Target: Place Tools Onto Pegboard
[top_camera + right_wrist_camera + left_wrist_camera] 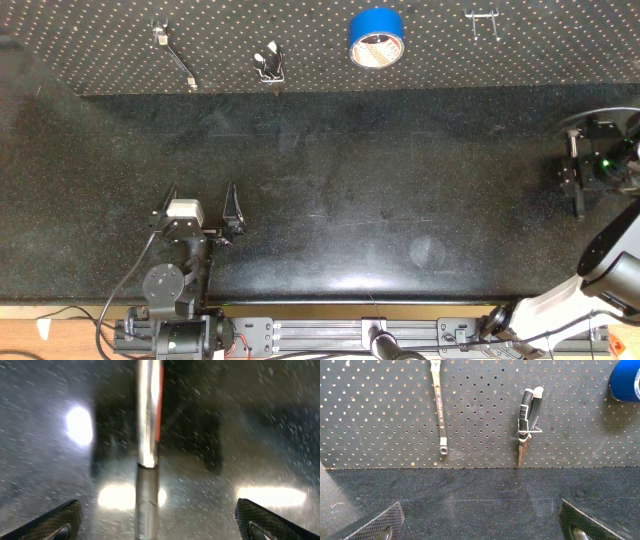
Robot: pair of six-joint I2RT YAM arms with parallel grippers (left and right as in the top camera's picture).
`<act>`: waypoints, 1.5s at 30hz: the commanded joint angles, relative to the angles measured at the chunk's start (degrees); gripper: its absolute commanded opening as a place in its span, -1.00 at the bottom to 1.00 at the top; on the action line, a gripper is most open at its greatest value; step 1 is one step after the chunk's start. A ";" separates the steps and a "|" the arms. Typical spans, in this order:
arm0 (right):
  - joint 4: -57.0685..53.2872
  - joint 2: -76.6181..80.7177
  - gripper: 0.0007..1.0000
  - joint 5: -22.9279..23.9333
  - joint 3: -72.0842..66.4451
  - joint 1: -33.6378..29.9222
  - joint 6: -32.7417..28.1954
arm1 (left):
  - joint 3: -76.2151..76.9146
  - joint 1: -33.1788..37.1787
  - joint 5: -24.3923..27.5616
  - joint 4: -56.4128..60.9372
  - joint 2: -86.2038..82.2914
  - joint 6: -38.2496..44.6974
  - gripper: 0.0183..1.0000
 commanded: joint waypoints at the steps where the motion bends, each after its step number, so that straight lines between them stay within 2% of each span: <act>1: 0.68 0.35 0.99 0.79 -0.33 0.57 0.70 | -0.28 -0.24 -0.37 -0.09 -0.42 -0.31 0.99; 27: 3.89 0.35 0.99 0.07 -4.74 0.11 0.63 | -0.28 -0.24 -0.37 -0.09 -0.42 -0.31 0.99; 28: 3.89 0.35 0.87 0.07 -4.74 0.11 0.63 | -0.28 -0.24 -0.37 -0.09 -0.42 -0.31 0.99; 29: 3.89 0.35 0.52 0.07 -4.74 0.11 0.66 | -0.28 -0.24 -0.37 -0.09 -0.42 -0.31 0.99; 30: 3.87 0.35 0.34 0.04 -4.74 0.11 0.68 | -0.28 -0.24 -0.37 -0.09 -0.42 -0.31 0.99; 31: 3.87 0.35 0.24 0.04 -4.76 0.11 0.68 | -0.28 -0.24 -0.37 -0.09 -0.42 -0.31 0.99; 34: 4.13 0.35 0.15 -0.17 -5.88 0.11 0.66 | -0.28 -0.24 -0.37 -0.09 -0.42 -0.31 0.99; 37: 5.44 0.35 -0.25 -0.15 -7.96 0.11 0.63 | -0.28 -0.24 -0.37 -0.09 -0.42 -0.31 0.99; 40: 6.14 0.35 -0.33 -0.15 -8.55 0.11 0.63 | -0.28 -0.24 -0.37 -0.09 -0.42 -0.31 0.99; 44: 6.21 0.35 -0.63 -0.13 -8.55 0.11 0.66 | -0.28 -0.24 -0.37 -0.09 -0.42 -0.31 0.99; 45: 6.21 0.35 -0.82 -0.13 -8.52 0.11 0.63 | -0.28 -0.24 -0.37 -0.09 -0.42 -0.31 0.99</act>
